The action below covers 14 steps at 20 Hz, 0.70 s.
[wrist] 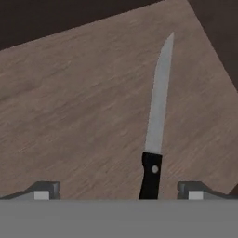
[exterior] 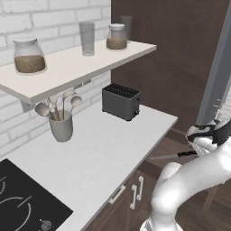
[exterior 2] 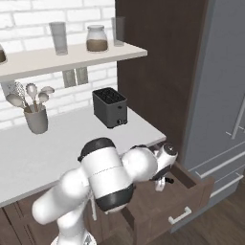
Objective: Pick up the knife from the drawer and place it on the cutting board. Then place the meat from the plate to the cutting board.
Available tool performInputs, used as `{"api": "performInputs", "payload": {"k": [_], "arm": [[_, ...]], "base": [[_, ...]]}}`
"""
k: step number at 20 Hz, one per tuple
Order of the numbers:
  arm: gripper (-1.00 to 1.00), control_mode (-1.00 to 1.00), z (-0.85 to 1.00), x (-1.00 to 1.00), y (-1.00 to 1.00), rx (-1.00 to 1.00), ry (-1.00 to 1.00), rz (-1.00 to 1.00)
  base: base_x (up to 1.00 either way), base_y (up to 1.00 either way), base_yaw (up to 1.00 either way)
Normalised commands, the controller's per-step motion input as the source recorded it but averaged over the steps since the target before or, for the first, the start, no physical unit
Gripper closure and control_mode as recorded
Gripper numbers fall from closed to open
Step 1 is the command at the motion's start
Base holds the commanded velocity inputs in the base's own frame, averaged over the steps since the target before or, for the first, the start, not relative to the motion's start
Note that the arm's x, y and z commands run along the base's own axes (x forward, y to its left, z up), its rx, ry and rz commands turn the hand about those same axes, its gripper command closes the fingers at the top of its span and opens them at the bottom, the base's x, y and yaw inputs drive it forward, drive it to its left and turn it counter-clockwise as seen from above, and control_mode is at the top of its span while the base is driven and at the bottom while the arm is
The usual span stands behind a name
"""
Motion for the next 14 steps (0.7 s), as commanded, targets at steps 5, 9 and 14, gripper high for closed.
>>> {"api": "performInputs", "payload": {"k": [5, 9, 14], "arm": [[-1.0, -1.0, -0.3, 0.55, -0.02, 0.0, 0.0, 0.08], [-1.0, -1.0, -0.61, 0.49, 0.0, 0.0, 0.02, 0.06], [1.0, -1.0, -0.82, 0.46, -0.13, -0.03, 0.14, 0.06]], "base": [[0.0, 0.0, 0.0], [0.0, 0.0, 0.0], [0.0, 0.0, 0.0]]}}
